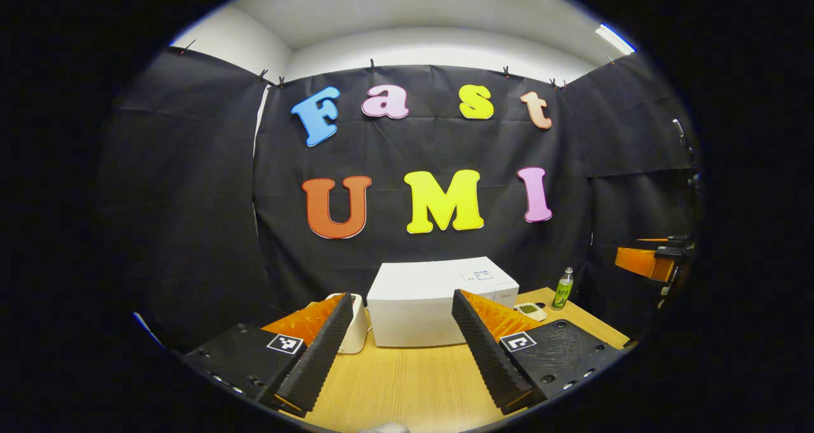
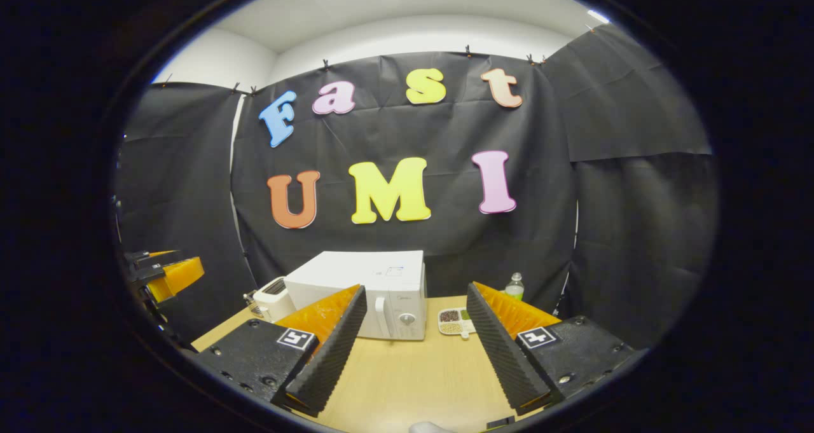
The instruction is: Open the microwave oven with the left hand, put the food in, and close the microwave oven.
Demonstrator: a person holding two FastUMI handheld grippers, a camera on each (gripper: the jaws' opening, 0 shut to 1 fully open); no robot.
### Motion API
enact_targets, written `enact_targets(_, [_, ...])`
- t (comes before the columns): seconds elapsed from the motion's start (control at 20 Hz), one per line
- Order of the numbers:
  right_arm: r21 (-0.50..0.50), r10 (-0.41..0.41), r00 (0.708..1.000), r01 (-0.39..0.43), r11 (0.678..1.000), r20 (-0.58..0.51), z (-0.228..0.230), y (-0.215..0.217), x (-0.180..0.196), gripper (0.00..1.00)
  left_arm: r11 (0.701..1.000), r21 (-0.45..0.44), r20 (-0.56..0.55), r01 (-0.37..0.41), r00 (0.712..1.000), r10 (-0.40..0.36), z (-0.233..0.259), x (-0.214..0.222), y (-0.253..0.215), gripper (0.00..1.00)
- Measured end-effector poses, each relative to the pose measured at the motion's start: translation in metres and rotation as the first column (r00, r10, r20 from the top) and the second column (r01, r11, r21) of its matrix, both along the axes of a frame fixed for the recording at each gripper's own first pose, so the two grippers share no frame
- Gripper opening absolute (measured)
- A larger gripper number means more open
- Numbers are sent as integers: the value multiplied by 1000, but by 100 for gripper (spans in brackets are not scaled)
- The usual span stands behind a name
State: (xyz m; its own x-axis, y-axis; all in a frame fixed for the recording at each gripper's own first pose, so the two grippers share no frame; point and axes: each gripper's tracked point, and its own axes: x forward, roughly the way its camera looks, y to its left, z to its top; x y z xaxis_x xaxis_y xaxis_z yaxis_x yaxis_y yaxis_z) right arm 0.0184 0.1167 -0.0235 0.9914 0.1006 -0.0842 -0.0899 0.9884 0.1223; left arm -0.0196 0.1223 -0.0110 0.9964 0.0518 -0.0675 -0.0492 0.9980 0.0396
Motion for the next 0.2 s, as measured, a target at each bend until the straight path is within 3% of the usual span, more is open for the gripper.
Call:
enact_targets(0.15, [-2,-4,1000,4,1000,10,4,-1,2,92,1000,-3,5,-2,1000,2,1,2,0,96])
enact_targets(0.2, [-4,-4,1000,4,1000,13,5,-1,4,100,1000,-4,5,0,1000,0,1,3,-1,96])
